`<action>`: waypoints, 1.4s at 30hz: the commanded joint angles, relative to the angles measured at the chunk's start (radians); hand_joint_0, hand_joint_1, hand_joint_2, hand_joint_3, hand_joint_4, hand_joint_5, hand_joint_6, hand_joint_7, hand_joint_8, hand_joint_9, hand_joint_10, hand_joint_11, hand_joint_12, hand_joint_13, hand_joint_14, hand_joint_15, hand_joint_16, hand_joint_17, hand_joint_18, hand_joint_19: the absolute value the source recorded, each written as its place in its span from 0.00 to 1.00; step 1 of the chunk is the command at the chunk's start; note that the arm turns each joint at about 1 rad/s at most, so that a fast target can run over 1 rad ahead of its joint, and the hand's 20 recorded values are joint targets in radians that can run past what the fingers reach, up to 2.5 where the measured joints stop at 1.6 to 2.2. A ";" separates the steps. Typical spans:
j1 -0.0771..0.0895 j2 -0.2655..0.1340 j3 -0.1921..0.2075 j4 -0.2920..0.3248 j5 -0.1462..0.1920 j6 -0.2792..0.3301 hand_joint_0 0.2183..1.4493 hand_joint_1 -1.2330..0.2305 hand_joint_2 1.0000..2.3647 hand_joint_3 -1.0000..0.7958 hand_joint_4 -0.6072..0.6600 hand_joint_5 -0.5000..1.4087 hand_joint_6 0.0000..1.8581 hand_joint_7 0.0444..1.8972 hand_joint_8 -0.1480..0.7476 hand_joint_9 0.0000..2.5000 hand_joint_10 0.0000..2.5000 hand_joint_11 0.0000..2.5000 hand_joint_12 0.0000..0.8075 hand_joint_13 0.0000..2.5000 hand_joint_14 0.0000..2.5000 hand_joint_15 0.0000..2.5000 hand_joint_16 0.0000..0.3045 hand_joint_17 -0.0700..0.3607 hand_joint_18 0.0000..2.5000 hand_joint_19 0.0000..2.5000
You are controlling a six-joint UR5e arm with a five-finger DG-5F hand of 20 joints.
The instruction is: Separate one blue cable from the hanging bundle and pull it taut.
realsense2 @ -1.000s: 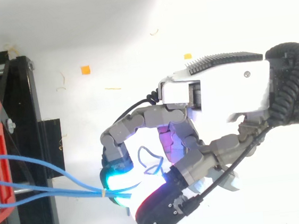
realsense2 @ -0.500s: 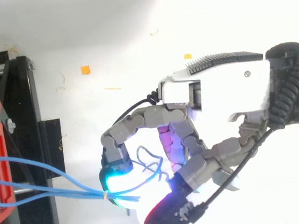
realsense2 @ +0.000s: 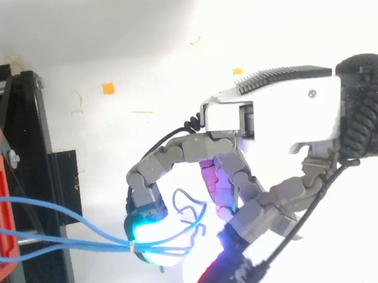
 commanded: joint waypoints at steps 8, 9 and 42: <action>0.000 0.001 0.000 -0.003 0.000 0.002 0.14 0.51 0.00 0.28 0.52 0.34 0.27 0.69 0.33 0.82 0.01 0.17 0.40 0.61 0.01 0.29 0.20 0.48 0.45 0.31; 0.000 0.001 0.000 -0.003 0.000 0.002 0.19 0.49 0.00 0.28 0.50 0.34 0.27 0.69 0.30 0.81 0.01 0.18 0.37 0.59 0.01 0.29 0.18 0.45 0.42 0.33; 0.001 0.001 0.000 -0.009 0.001 0.000 0.40 0.10 0.00 0.28 0.39 0.34 0.27 0.66 0.26 0.80 0.01 0.22 0.33 0.57 0.01 0.31 0.13 0.36 0.39 0.33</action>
